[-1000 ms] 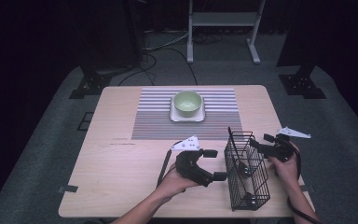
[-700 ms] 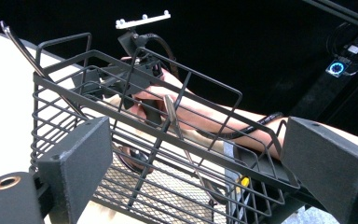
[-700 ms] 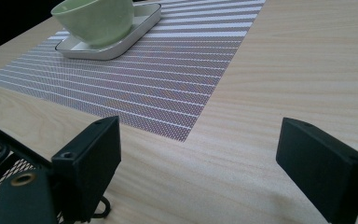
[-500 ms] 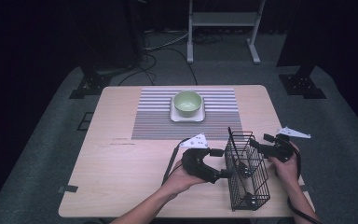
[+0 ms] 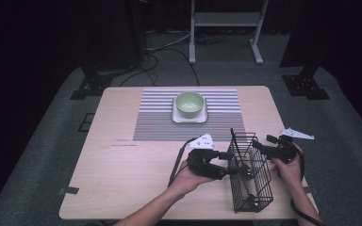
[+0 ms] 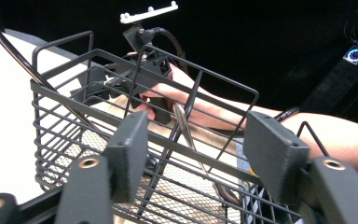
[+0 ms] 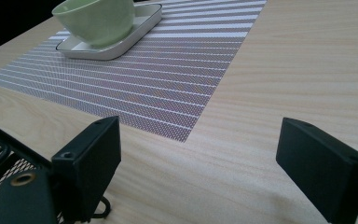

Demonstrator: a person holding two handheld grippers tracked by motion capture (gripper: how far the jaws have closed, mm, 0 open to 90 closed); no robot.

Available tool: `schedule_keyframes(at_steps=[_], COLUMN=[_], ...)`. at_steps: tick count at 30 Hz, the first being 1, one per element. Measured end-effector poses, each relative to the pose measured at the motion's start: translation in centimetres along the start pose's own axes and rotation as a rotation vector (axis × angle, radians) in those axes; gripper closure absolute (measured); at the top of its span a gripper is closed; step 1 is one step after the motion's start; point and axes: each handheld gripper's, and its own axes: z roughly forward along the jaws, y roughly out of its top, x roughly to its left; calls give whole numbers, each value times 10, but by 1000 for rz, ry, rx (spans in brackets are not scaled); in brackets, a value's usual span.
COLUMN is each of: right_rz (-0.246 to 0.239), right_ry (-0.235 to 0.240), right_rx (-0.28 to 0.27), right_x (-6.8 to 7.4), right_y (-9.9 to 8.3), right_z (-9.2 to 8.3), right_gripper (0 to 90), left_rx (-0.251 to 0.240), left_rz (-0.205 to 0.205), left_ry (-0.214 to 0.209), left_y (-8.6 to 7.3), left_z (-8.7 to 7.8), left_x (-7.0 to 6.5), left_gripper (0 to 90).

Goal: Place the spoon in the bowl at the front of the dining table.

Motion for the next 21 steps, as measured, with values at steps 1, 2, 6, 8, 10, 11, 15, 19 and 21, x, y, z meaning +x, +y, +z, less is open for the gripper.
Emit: schedule_keyframes(at_steps=[1,2,6,8,10,11,15,19,21], right_rz=[-2,-2,-2,-2,-1,-1,-1,-1,0], right_ry=[0,0,1,1,1,1,2,2,3], right_rx=[-1,-1,-1,0,1,1,1,2,1], right_x=[0,0,0,0,0,0,0,0,0], right_y=[0,0,0,0,0,0,0,0,0], right_z=[0,0,0,0,0,0,0,0,0], right_gripper=[128,128,129,129,129,129,129,128,129], left_rx=[1,1,-9,0,0,-3,-4,-9,-17], left_rz=[-3,-3,-13,-7,-8,-11,-7,7,6], left_ry=[2,2,-1,-13,-16,-16,-13,-15,-31], left_y=[1,1,3,2,2,3,3,4,5], left_z=[0,0,1,1,2,2,3,3,3], left_x=[0,0,2,2,2,3,3,1,-1], left_gripper=[471,500,597,640,695,704,745,818,837])
